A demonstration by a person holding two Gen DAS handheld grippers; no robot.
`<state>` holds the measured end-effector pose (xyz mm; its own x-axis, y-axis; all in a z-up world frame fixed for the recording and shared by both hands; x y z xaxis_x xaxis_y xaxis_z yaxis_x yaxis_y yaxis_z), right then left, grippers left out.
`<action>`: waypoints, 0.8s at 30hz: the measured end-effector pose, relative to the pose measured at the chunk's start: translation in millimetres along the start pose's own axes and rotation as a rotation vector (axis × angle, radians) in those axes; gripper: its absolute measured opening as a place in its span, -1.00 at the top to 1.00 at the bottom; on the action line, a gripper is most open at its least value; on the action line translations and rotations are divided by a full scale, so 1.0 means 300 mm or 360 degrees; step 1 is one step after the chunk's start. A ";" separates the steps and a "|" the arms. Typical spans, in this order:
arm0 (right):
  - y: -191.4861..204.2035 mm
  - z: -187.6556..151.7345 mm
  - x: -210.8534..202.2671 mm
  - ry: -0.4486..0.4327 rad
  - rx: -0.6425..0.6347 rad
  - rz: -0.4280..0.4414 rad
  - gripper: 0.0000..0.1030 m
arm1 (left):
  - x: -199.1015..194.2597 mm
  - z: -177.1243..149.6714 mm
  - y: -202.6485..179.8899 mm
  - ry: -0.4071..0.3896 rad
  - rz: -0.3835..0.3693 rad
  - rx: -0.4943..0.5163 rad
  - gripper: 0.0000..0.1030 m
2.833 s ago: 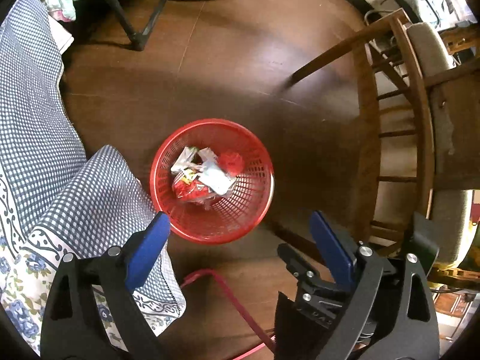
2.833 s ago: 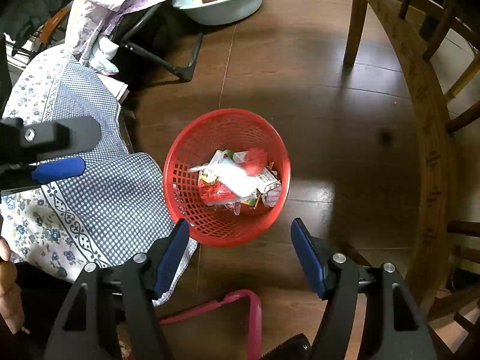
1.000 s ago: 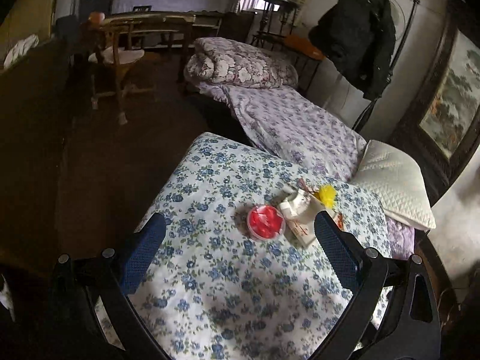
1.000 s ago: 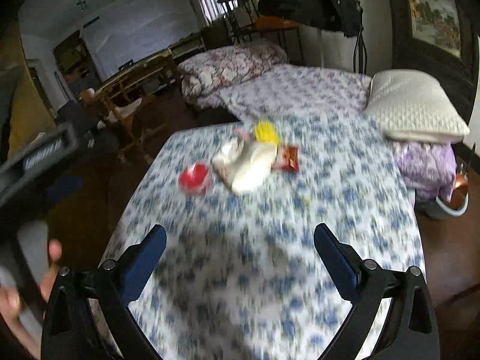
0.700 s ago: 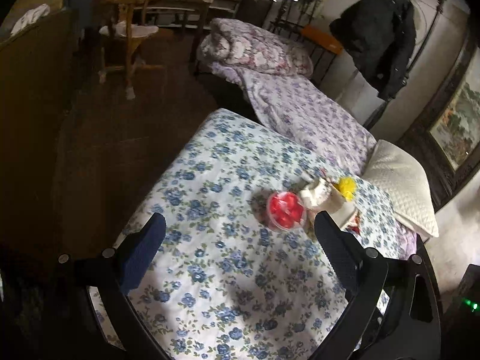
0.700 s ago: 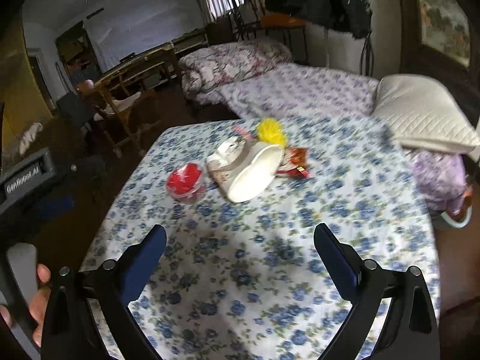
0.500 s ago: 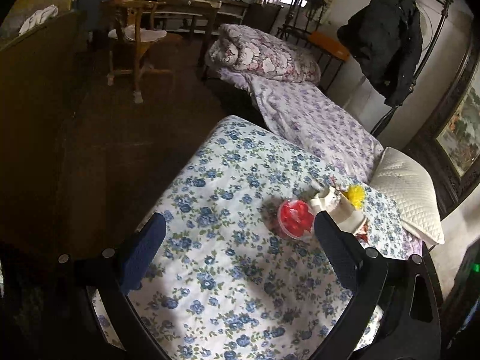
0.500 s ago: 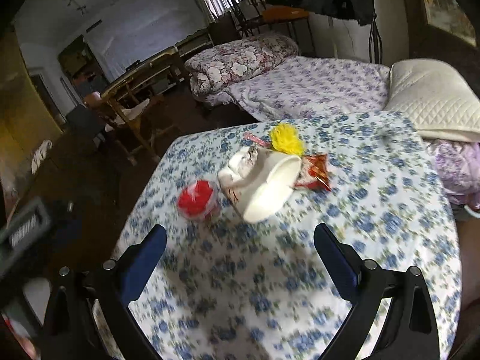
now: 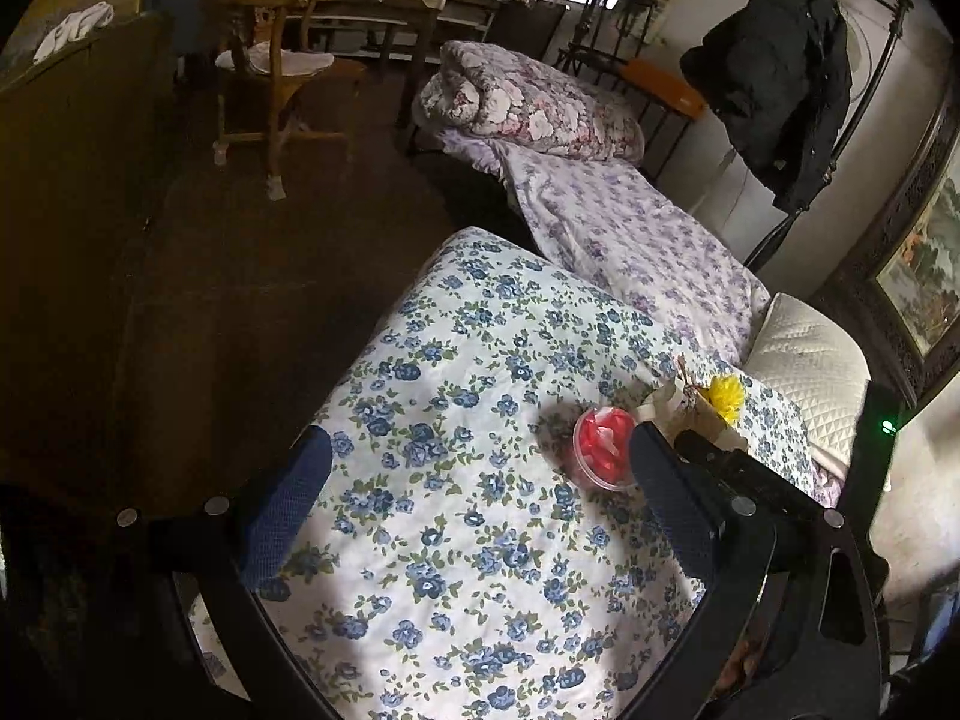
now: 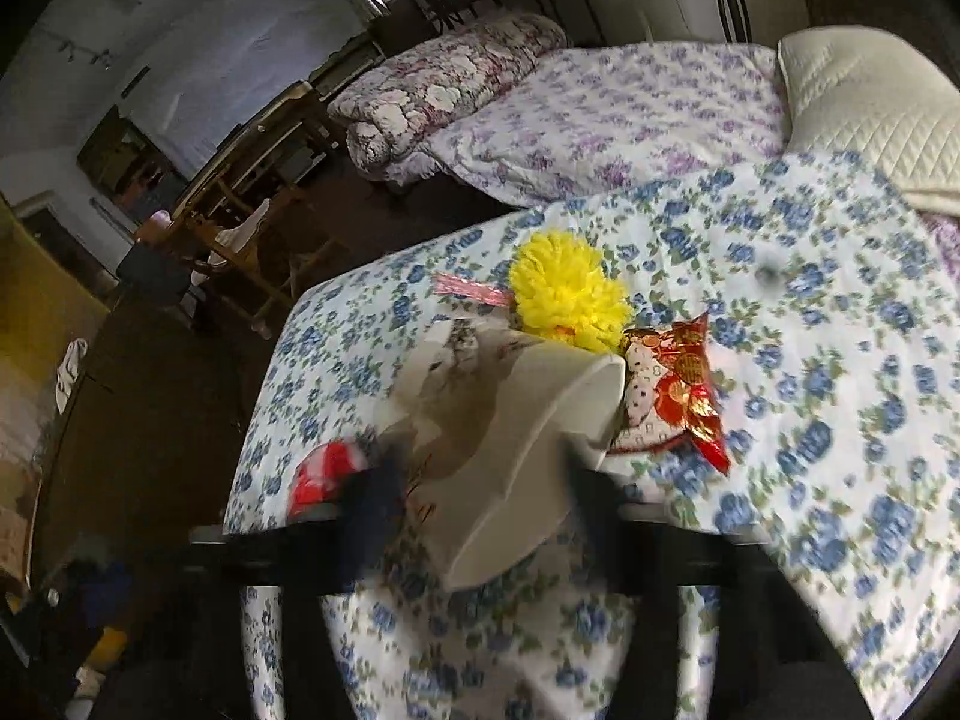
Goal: Collect trash
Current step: 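Grasp the white paper cup with the right tool, then grasp the red plastic container with the left tool while the right tool holds the cup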
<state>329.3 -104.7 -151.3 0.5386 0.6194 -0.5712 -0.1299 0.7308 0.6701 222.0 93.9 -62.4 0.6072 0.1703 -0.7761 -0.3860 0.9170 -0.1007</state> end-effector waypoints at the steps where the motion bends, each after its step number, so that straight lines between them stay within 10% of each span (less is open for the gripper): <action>1: 0.005 -0.001 0.000 -0.0010 -0.0010 0.0017 0.74 | 0.008 -0.002 -0.006 0.0004 0.0002 0.0010 -0.85; 14: 0.147 -0.290 -0.424 -0.0091 -0.0200 -0.0062 0.92 | 0.165 -0.068 -0.182 0.0112 -0.0056 0.0315 -0.85; 24: 0.141 -0.342 -0.385 -0.0006 -0.0212 0.0020 0.92 | 0.287 -0.134 -0.346 0.0171 -0.0048 0.0534 -0.85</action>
<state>176.1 -115.7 -105.7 0.5391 0.6280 -0.5612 -0.2461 0.7547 0.6081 286.3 -1.2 -143.7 0.5315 0.1190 -0.8386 -0.1085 0.9915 0.0720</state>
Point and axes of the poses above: each gripper's, at about its wrist camera, not at the fingertips, and x roughly the way its jaws point, y to its left, z to its top, the point moved 7 cm from there along x, roughly the way its jaws point, and after that the axes turned 14 degrees about z, right-handed, at the moved point
